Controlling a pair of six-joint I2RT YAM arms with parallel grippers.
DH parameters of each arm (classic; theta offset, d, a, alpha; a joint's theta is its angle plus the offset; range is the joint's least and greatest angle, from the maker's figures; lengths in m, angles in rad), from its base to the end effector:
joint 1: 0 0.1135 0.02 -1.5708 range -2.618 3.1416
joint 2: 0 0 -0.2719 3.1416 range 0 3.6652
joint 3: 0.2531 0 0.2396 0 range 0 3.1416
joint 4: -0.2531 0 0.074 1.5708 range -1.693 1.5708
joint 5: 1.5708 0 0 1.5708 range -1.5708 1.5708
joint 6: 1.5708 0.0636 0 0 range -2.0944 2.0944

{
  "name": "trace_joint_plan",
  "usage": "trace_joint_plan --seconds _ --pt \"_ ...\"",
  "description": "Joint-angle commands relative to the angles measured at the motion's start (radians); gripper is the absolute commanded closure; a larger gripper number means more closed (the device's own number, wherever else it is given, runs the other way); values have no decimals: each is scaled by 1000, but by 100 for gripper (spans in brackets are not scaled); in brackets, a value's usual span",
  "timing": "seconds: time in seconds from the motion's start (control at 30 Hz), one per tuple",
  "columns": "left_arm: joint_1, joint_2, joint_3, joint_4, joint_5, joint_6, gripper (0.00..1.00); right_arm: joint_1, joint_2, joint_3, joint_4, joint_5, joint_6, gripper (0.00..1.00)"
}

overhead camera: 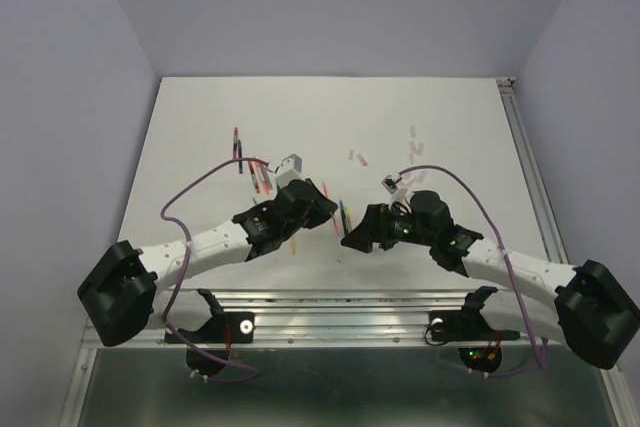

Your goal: Open the pen caps

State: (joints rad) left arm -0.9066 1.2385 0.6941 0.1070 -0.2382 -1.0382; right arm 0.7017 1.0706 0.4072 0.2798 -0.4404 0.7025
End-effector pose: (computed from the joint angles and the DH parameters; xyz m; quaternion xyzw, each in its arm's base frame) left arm 0.1868 -0.2142 0.2442 -0.1187 0.8317 -0.3840 0.3831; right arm 0.1591 0.1700 0.2073 -0.1218 0.8090 0.4908 0.2998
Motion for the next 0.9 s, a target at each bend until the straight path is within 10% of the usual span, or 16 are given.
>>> trace_joint_plan --seconds 0.0,0.57,0.7,0.87 --pt "-5 -1 38 45 -21 -28 100 19 67 88 128 26 6 1" --pt "-6 13 53 68 -76 -17 100 96 265 177 219 -18 103 56" --pt "-6 16 61 69 -88 -13 100 110 258 171 220 -6 111 99" --pt "0 15 73 66 -118 19 100 146 217 137 197 2 103 99"
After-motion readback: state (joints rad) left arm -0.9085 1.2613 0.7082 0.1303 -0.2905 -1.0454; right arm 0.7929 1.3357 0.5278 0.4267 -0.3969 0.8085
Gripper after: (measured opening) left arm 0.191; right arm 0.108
